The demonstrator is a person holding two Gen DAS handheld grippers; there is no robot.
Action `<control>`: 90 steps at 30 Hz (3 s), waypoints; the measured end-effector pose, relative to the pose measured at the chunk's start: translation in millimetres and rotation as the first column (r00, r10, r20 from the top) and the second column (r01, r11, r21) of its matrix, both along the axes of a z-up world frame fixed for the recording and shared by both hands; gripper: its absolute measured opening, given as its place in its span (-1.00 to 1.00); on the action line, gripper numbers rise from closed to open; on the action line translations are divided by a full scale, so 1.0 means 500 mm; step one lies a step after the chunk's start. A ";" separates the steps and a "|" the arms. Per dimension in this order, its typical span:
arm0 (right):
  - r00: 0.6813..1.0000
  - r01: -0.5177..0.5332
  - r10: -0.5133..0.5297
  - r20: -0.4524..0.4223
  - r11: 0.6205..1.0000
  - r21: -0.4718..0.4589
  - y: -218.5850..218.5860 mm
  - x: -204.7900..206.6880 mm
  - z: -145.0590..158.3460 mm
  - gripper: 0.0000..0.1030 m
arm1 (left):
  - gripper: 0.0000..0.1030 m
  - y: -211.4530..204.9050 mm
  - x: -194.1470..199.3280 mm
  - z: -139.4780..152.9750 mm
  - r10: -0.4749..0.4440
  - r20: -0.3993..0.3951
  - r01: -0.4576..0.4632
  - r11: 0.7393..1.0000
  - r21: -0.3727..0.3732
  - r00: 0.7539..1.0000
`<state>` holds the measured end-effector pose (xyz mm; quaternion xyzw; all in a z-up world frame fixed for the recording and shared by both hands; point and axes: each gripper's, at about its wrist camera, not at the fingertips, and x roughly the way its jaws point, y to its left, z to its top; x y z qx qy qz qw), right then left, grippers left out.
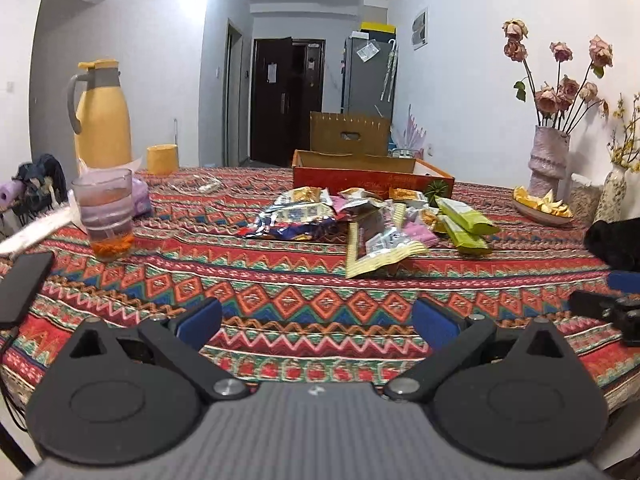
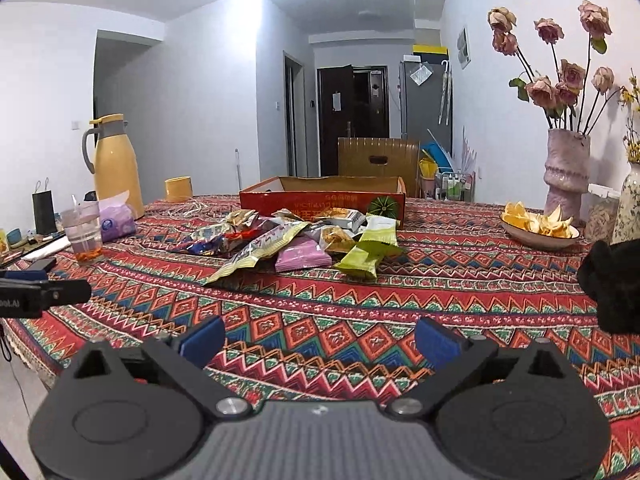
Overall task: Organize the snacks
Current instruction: 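Withdraw both open tools from the box back toward the snack pile, then close the left tool on a white oat crisp packet while the right tool grasps another, then lift both held oat crisp packets and carry them toward the box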
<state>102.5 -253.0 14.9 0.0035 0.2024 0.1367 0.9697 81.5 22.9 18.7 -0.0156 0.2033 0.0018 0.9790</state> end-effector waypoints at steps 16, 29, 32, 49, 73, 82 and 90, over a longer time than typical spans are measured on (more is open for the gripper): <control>1.000 -0.015 0.015 -0.008 1.000 0.017 -0.009 0.043 0.002 0.97 | 1.00 0.021 0.048 -0.011 0.015 -0.063 -0.018 0.999 -0.044 0.998; 0.998 -0.042 0.041 -0.056 0.999 -0.012 0.022 0.191 -0.010 0.94 | 1.00 0.001 0.181 0.001 -0.009 -0.059 0.008 1.000 -0.024 0.998; 0.997 -0.055 0.053 -0.056 0.998 -0.027 0.034 0.236 -0.002 0.92 | 1.00 0.002 0.226 0.010 -0.026 -0.047 0.025 1.000 -0.017 0.999; 0.987 -0.124 0.112 -0.115 0.987 -0.104 0.083 0.502 0.014 0.56 | 1.00 -0.055 0.508 0.051 -0.200 -0.047 0.202 0.978 0.045 0.979; 0.970 -0.178 0.136 -0.202 0.962 -0.208 0.130 0.651 -0.079 -0.10 | -0.21 -0.085 0.741 -0.049 -0.363 -0.243 0.340 0.931 -0.135 0.899; 0.972 -0.166 0.132 -0.195 0.972 -0.169 0.117 0.629 -0.066 -0.23 | -0.21 -0.061 0.682 -0.005 -0.369 -0.224 0.319 0.920 -0.228 0.902; 0.985 -0.131 0.110 -0.130 0.978 -0.162 0.112 0.534 -0.018 -0.23 | -0.21 -0.025 0.513 0.065 -0.342 -0.130 0.298 0.915 -0.273 0.931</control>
